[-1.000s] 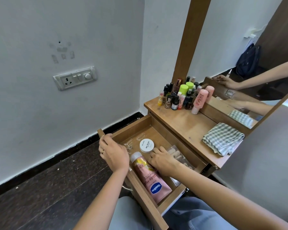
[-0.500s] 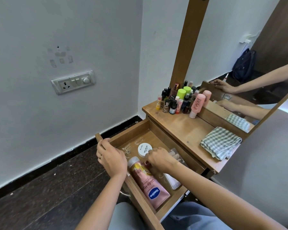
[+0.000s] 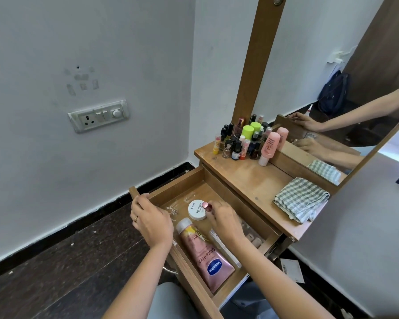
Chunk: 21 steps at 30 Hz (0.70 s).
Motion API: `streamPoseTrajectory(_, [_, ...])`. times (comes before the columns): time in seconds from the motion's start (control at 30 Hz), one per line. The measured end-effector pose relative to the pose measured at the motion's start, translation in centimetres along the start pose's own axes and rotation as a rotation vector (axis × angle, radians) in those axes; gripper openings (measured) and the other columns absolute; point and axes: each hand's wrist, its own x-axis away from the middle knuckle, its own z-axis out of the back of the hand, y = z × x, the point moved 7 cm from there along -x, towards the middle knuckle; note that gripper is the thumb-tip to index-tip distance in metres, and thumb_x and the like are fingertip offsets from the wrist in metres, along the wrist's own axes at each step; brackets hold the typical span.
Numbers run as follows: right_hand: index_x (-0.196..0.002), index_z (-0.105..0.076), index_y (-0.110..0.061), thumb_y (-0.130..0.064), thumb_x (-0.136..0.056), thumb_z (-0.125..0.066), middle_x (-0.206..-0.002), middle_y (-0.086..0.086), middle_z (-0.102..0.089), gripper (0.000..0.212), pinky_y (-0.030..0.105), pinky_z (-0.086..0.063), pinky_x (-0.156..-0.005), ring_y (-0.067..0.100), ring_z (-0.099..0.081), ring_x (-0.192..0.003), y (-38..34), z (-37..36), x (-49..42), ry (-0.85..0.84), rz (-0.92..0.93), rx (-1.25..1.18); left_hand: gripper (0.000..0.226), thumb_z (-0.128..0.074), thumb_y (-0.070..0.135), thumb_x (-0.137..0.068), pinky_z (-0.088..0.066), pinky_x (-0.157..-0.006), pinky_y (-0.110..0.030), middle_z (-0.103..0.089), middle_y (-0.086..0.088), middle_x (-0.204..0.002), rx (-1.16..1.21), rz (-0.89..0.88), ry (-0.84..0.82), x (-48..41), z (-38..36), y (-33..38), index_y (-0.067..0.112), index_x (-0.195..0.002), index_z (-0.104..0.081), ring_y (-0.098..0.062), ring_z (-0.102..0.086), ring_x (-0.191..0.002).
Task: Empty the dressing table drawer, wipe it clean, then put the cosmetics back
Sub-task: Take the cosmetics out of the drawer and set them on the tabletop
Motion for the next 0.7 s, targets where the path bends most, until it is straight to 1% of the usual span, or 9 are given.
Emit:
streamPoseTrajectory(0.07, [-0.113,-0.06,-0.012,-0.023,-0.095,-0.054,-0.108,0.003,-0.062,0.021,0.024,-0.045,-0.079,0.014,-0.056,-0.097,0.9,0.2,0.1,0.052,-0.027,-0.068,0.032,-0.054,-0.006,-0.086,-0.041,-0.093,-0.057,-0.048,-0.02,-0.126,0.002,0.003,0.003,-0.1,0.0,0.0,0.006,-0.116,-0.05,-0.045,-0.047,-0.118])
streamPoseTrajectory(0.13, [-0.112,-0.062,-0.014,-0.023,-0.093,-0.058,-0.102,-0.001,-0.064,0.021,0.025,-0.049,-0.077,0.012,-0.059,-0.09,1.4,1.3,0.3,0.116,-0.038,-0.167,0.032,-0.053,-0.006,-0.086,-0.041,-0.092,-0.057,-0.048,-0.02,-0.125,0.005,0.003,0.0,0.0,0.0,-0.1,0.005,-0.115,-0.05,-0.045,-0.047,-0.117])
streamPoseTrajectory(0.2, [-0.11,-0.065,-0.014,-0.023,-0.091,-0.061,-0.09,-0.007,-0.064,0.021,0.024,-0.053,-0.071,0.004,-0.059,-0.077,1.3,3.5,0.5,0.205,-0.037,-0.266,0.032,-0.053,-0.006,-0.086,-0.041,-0.092,-0.057,-0.048,-0.02,-0.125,0.005,0.002,-0.002,0.0,0.0,-0.1,0.005,-0.115,-0.05,-0.045,-0.047,-0.117])
streamPoseTrajectory(0.27, [-0.103,-0.067,-0.012,-0.024,-0.091,-0.062,-0.082,-0.006,-0.065,0.018,0.02,-0.052,-0.064,0.001,-0.059,-0.068,1.0,7.0,0.3,0.311,-0.04,-0.349,0.032,-0.054,-0.006,-0.085,-0.042,-0.092,-0.057,-0.048,-0.02,-0.125,0.005,-0.005,-0.003,0.0,-0.1,0.0,0.005,-0.116,-0.05,-0.045,-0.047,-0.117])
streamPoseTrajectory(0.37, [-0.097,-0.068,-0.014,-0.021,-0.089,-0.066,-0.084,-0.006,-0.068,0.011,0.018,-0.054,-0.067,0.003,-0.064,-0.074,0.9,12.8,-1.0,0.481,-0.046,-0.408,0.034,-0.054,-0.006,-0.085,-0.041,-0.093,-0.056,-0.047,-0.02,-0.125,0.013,-0.004,-0.003,-0.1,0.0,0.0,0.005,-0.117,-0.05,-0.044,-0.046,-0.118])
streamPoseTrajectory(0.43, [-0.094,-0.069,-0.017,-0.024,-0.087,-0.068,-0.085,-0.006,-0.068,0.01,0.019,-0.054,-0.069,0.006,-0.064,-0.077,1.9,15.2,-2.4,0.57,-0.086,-0.419,0.035,-0.054,-0.007,-0.085,-0.041,-0.093,-0.056,-0.047,-0.02,-0.126,0.013,-0.002,-0.006,0.0,0.0,0.0,0.005,-0.117,-0.049,-0.044,-0.046,-0.119])
streamPoseTrajectory(0.57, [-0.089,-0.07,-0.014,-0.024,-0.084,-0.069,-0.08,-0.003,-0.066,0.011,0.038,-0.056,-0.07,0.016,-0.063,-0.076,4.2,15.7,-5.3,0.61,-0.177,-0.428,0.033,-0.054,-0.006,-0.085,-0.041,-0.093,-0.057,-0.047,-0.021,-0.126,0.015,-0.001,-0.009,0.1,0.1,0.1,0.005,-0.116,-0.049,-0.045,-0.046,-0.118])
streamPoseTrajectory(0.63, [-0.091,-0.07,-0.011,-0.02,-0.083,-0.07,-0.08,-0.003,-0.065,0.011,0.04,-0.056,-0.071,0.016,-0.062,-0.075,4.7,15.4,-6.3,0.616,-0.191,-0.437,0.033,-0.054,-0.006,-0.085,-0.041,-0.092,-0.057,-0.047,-0.021,-0.126,0.009,-0.003,-0.011,0.1,0.1,0.1,0.004,-0.116,-0.049,-0.046,-0.046,-0.117])
streamPoseTrajectory(0.7, [-0.093,-0.07,-0.01,-0.017,-0.083,-0.07,-0.082,-0.002,-0.065,0.012,0.036,-0.056,-0.072,0.014,-0.061,-0.075,4.9,15.1,-7.0,0.613,-0.2,-0.427,0.033,-0.055,-0.006,-0.085,-0.041,-0.093,-0.058,-0.047,-0.022,-0.126,0.009,-0.006,-0.011,0.0,0.0,0.1,0.004,-0.116,-0.049,-0.046,-0.046,-0.118])
